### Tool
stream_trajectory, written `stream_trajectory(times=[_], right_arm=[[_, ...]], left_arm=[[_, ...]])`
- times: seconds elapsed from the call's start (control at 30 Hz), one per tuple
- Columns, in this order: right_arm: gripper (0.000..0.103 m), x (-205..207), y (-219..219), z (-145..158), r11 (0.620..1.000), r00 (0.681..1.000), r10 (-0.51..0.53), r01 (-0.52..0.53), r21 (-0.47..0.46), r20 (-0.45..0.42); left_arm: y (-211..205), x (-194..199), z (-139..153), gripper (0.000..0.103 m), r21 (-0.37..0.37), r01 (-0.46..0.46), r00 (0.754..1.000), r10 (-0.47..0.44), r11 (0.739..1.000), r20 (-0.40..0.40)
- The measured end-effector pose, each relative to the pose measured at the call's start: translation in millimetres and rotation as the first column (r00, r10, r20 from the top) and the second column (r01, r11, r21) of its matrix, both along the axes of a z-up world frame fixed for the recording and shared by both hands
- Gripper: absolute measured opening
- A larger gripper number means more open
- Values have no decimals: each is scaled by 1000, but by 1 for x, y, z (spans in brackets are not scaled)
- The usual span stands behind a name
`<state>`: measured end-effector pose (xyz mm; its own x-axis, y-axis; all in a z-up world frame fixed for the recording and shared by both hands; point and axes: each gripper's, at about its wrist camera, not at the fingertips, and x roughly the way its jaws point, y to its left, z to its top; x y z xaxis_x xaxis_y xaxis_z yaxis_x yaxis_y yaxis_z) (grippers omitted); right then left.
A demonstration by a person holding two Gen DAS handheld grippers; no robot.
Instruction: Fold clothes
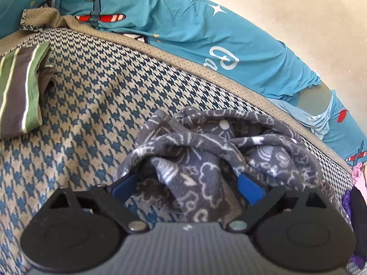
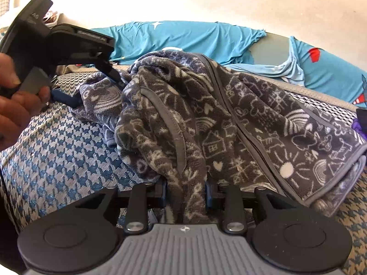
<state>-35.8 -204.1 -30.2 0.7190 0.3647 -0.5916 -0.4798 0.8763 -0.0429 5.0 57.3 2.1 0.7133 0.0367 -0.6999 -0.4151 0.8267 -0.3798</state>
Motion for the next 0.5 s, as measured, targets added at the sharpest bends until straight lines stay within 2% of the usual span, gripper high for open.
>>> stream_trajectory(times=[0.13,0.23,0.5], right_arm=[[26,-4,-2,6,999,999,-36,37,27,-23],[25,-8,-1,14,999,999,-35,36,37,-37],[25,-32,8,28,997,996,59,-55,54,-66]], left_arm=[[4,-8,6,103,19,-34,999,34,999,19],[7,-13,10,103,31,-55,998,54,998,31],[12,-24,23,103,39,-82,994,79,996,75]])
